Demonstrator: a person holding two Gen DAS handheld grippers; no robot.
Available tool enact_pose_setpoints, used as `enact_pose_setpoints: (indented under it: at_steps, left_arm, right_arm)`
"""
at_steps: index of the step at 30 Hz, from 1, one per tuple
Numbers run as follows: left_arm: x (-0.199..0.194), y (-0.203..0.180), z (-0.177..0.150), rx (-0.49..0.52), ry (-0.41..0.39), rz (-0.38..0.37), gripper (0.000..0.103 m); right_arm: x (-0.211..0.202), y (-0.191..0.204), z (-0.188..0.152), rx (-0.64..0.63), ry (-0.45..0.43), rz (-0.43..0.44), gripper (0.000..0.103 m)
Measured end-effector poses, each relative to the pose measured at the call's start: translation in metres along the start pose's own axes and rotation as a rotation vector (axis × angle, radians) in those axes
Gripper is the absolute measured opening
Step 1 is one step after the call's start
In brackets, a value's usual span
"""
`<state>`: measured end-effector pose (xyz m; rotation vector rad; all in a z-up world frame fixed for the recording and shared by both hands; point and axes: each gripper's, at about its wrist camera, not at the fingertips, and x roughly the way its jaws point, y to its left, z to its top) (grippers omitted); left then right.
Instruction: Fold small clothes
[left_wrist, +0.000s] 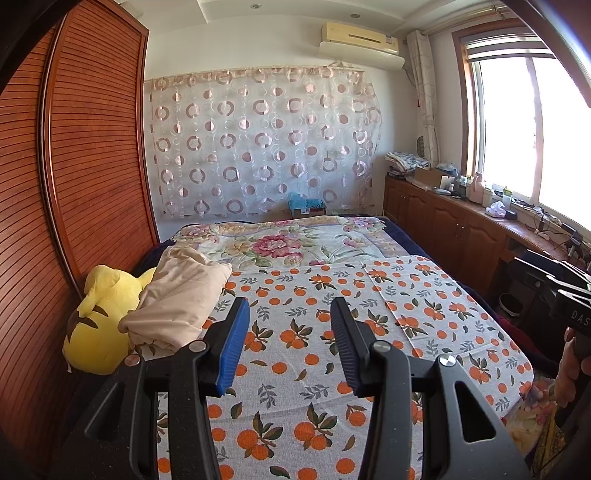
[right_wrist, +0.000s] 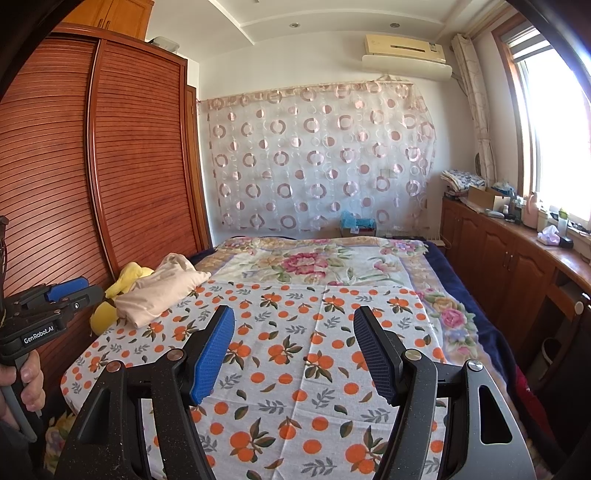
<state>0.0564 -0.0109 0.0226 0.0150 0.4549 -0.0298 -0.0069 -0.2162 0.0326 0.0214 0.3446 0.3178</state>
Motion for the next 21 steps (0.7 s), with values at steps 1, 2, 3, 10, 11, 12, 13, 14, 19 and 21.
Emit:
enact_pose_setpoints:
  at_steps: [1,2,3,10,11,12,13,14,19,21]
  left_arm:
    - [0.000,-0.001,0.000,0.000,-0.001,-0.001,0.047]
    - [-0.001,-0.001,0.001,0.000,-0.003,-0.003,0.047]
    - [-0.001,-0.004,0.002,0.001,-0.005,-0.004,0.047]
    - [-0.002,-0.011,0.005,0.002,-0.010,-0.008,0.047]
    - [-0.001,-0.012,0.005,0.003,-0.009,-0.007,0.047]
    - [-0.002,-0.010,0.004,0.004,-0.009,-0.005,0.047]
    - [-0.002,-0.010,0.004,0.003,-0.009,-0.006,0.047]
    - [-0.002,-0.010,0.004,0.002,-0.010,-0.006,0.047]
    - [-0.002,-0.011,0.004,0.003,-0.011,-0.005,0.047]
    - [-0.002,-0.011,0.003,0.002,-0.010,-0.005,0.047]
  right_arm:
    - [0.000,0.000,0.000,0.000,-0.001,0.000,0.069]
    - [0.000,0.000,0.000,0.000,-0.001,0.000,0.069]
    - [0.001,0.000,0.000,0.001,-0.001,0.001,0.069]
    - [0.003,-0.003,-0.001,0.000,-0.003,0.003,0.069]
    - [0.003,-0.003,-0.001,0.000,-0.004,0.003,0.069]
    - [0.003,-0.003,-0.001,-0.001,-0.003,0.004,0.069]
    - [0.003,-0.003,-0.001,-0.001,-0.004,0.003,0.069]
    - [0.003,-0.003,0.000,0.000,-0.005,0.003,0.069]
    - [0.004,-0.005,-0.002,0.000,-0.007,0.001,0.069]
    - [0.004,-0.005,-0.002,0.000,-0.008,0.002,0.069]
